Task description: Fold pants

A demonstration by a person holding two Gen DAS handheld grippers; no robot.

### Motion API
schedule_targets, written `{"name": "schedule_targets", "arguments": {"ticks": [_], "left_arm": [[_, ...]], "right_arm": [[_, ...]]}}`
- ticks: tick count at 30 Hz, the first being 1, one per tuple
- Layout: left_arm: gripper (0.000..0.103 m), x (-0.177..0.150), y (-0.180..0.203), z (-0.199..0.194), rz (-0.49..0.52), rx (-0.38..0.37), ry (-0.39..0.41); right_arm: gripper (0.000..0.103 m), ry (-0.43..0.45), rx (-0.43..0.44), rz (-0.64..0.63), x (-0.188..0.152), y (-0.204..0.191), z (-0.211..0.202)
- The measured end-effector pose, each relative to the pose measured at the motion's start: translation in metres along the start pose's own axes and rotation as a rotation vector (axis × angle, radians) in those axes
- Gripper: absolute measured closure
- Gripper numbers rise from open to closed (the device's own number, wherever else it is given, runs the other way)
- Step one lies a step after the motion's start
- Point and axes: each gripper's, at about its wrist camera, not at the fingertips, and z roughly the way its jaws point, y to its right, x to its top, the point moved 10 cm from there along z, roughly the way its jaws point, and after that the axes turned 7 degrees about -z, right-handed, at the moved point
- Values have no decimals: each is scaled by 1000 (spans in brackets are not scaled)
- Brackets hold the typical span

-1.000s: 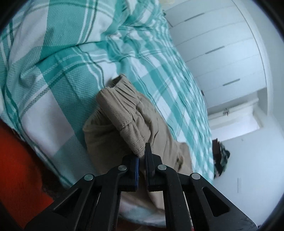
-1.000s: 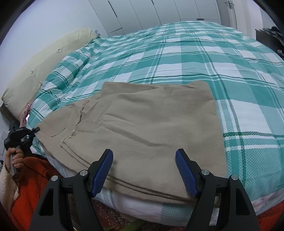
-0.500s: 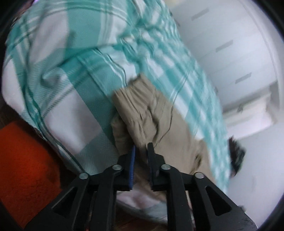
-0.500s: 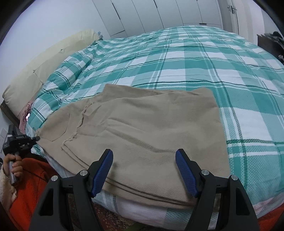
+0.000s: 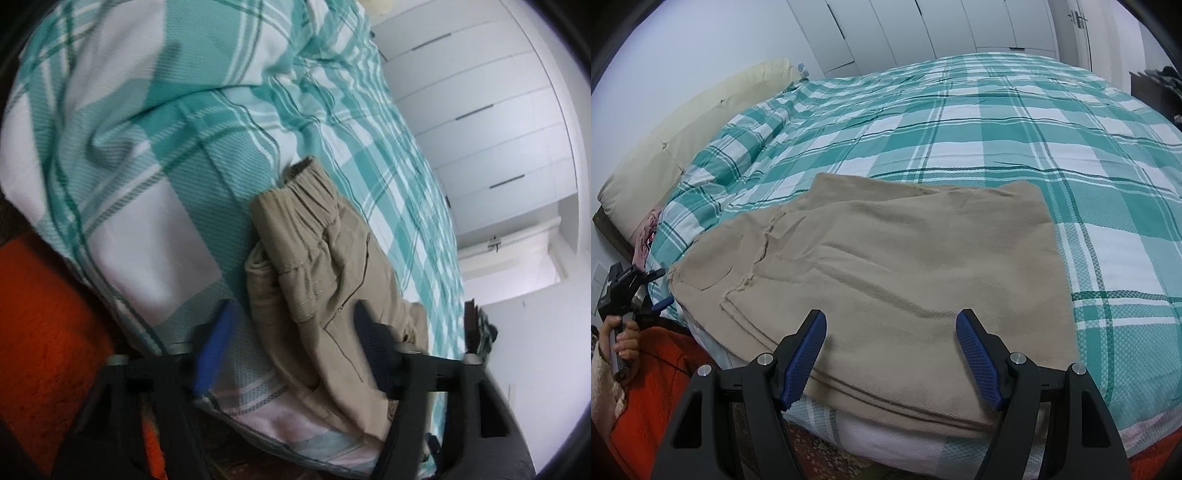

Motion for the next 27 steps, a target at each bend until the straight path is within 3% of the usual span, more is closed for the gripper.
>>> {"name": "schedule_targets", "arguments": {"ticks": [2,6,7,9,10,11,12,13,15,20,24,27], "left_arm": [[85,0,0,-1,35,47,19],[83,0,-5,-4,13,35,17],[78,-1,-7,-1,9,50,10],[36,-1,-11,6,-15,71,-15],[30,-2,-12,7,-20,68,-16],[35,-1,-11,8,-21,60,-5],[64,-1,-9,9,-14,53,-6],[80,-2,-7,12,-2,43,-18],[86,-3,-4,9,3,41,-6],[89,-4,11,-6,62,77,57],[90,-12,53,-26,217,126,134],[90,-30,116,-42,374,85,166]], "right_arm": [[30,-1,-1,2,-1,1,0],[30,10,-3,14,0,4,-4],[30,13,-4,17,1,5,-5],[30,13,-3,28,1,7,-4],[30,13,-1,33,1,7,-4],[30,13,3,39,2,7,-4],[30,13,4,41,2,7,-4],[30,13,4,40,2,7,-4],[30,18,1,33,3,6,-6],[30,66,-19,68,9,18,-21],[30,108,-47,171,14,44,-31],[30,135,-54,252,16,64,-38]]}}
